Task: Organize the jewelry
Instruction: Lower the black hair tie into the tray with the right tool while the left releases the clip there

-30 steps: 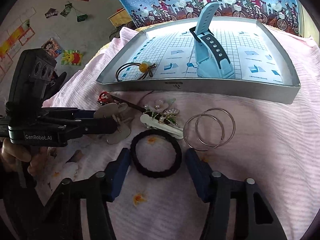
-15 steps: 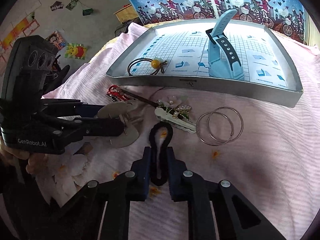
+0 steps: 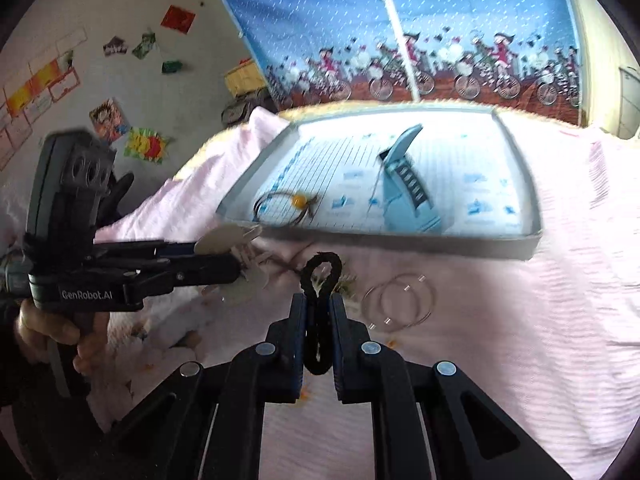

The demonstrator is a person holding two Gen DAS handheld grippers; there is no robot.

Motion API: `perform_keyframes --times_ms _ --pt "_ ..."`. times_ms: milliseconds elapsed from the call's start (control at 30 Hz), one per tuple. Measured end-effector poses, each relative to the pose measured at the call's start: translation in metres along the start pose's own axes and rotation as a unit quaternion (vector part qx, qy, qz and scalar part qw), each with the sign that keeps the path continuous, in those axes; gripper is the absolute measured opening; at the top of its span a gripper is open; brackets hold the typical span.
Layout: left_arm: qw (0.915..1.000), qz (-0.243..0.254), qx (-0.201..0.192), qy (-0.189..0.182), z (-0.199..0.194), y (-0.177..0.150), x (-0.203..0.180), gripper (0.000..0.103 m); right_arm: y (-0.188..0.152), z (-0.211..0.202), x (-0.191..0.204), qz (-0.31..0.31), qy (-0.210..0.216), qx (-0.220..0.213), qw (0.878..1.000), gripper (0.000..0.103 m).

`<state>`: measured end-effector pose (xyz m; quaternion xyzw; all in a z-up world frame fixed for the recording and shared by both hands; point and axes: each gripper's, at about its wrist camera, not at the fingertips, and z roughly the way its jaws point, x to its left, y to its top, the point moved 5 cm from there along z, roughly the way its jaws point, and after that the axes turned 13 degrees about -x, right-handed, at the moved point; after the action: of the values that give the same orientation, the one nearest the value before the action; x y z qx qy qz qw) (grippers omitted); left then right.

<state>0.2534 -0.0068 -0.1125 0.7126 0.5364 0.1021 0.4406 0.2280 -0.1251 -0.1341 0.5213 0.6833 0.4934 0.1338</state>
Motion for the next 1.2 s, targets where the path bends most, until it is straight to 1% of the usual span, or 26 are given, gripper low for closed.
perform_keyframes --times_ms 100,233,367,467,633,800,933,1100,1133,1167,1200 --pt "0.9997 -0.007 -0.025 0.005 0.003 0.006 -0.004 0.043 0.016 -0.012 -0.013 0.014 -0.019 -0.038 0.999 0.011" --pt "0.9979 -0.016 -0.055 0.03 0.016 0.026 -0.003 0.043 0.04 -0.015 -0.036 0.028 -0.042 -0.082 0.995 0.011" --pt "0.9948 -0.044 -0.079 0.046 0.039 0.049 0.007 0.043 0.056 -0.002 -0.065 0.024 -0.068 -0.093 0.993 0.011" --pt "0.993 -0.047 -0.092 0.057 0.056 0.062 0.014 0.043 0.062 0.013 -0.085 0.026 -0.079 -0.088 0.993 0.011" --pt "0.9946 -0.021 -0.073 0.07 0.086 0.064 0.021 0.044 0.067 0.04 -0.102 0.029 -0.081 -0.069 0.994 0.011" --pt "0.9953 -0.025 -0.04 0.085 0.107 0.054 0.036 0.043 0.054 0.06 -0.116 0.038 -0.087 -0.038 0.995 0.011" --pt "0.9951 -0.032 -0.026 0.089 0.113 0.047 0.044 0.044 0.047 0.066 -0.118 0.038 -0.089 -0.022 0.995 0.011" --pt "0.9953 -0.03 -0.021 0.089 0.113 0.044 0.045 0.044 0.044 0.067 -0.119 0.035 -0.092 -0.013 0.995 0.015" --pt "0.9954 -0.031 -0.021 0.088 0.112 0.044 0.045 0.044 0.044 0.067 -0.118 0.034 -0.093 -0.013 0.995 0.017" --pt "0.9954 -0.03 -0.02 0.088 0.112 0.044 0.045 0.044 0.044 0.067 -0.119 0.034 -0.095 -0.012 0.995 0.021" --pt "0.9954 -0.031 -0.018 0.089 0.112 0.044 0.045 0.044 0.044 0.067 -0.119 0.033 -0.096 -0.012 0.995 0.022"
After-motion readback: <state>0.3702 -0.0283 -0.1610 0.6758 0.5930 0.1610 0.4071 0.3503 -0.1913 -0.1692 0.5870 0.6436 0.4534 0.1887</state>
